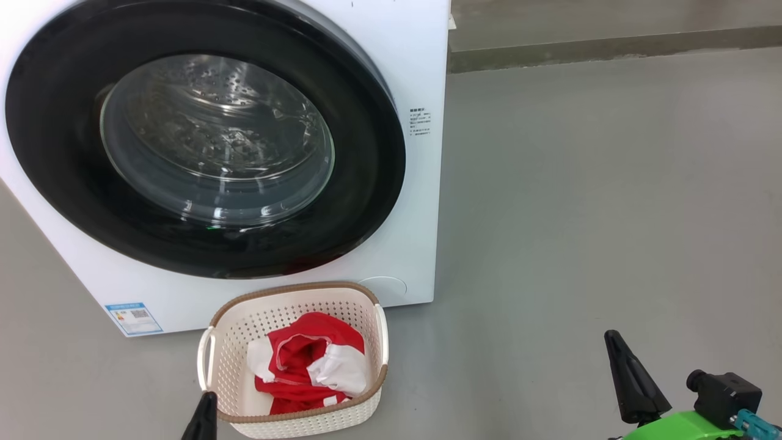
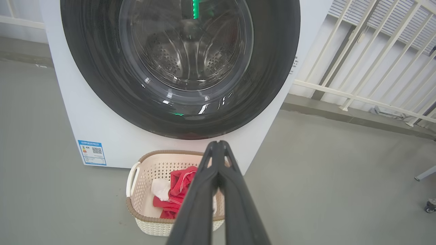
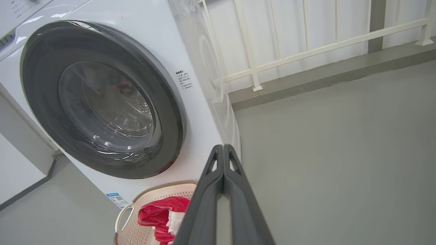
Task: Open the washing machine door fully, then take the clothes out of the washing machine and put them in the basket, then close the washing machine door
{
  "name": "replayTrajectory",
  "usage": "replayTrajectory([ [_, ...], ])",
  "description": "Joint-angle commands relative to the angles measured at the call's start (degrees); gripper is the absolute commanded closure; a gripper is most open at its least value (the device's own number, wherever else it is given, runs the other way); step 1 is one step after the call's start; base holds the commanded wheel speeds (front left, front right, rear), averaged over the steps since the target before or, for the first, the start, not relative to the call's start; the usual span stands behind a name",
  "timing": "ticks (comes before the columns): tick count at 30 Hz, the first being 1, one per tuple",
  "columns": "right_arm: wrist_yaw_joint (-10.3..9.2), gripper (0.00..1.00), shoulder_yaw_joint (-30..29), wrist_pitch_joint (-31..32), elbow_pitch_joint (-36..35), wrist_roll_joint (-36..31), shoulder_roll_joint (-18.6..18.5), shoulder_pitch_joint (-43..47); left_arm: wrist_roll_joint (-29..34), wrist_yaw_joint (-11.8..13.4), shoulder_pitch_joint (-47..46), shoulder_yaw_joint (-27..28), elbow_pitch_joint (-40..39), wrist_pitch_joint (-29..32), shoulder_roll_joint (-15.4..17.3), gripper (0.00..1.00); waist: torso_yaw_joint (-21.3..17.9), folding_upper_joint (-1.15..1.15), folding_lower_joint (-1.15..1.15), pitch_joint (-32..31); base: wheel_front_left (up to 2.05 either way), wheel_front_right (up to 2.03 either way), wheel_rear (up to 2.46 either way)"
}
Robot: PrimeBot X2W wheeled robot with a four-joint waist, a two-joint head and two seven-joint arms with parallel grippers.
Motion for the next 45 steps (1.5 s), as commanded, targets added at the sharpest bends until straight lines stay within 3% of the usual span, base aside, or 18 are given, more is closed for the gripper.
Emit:
replayTrajectory([
  [1,-0.01,1.0,-0.52,0.31,-1.26,2.13,-0.58,-2.75,-2.18,-0.08,-2.6,0.77,-1.06,0.35,0.4,1.0,0.04,0.0,-0.01,0.07,0.0,0.0,0.0],
  [45,-0.03,1.0,-2.86,7.53,-0.23,29.46,-0.85,-6.05,-32.12,-0.21,-6.97,2.5,0.69,7.59,0.58,1.0,0.93,0.0,-0.01,1.58,0.0,0.0,0.0],
])
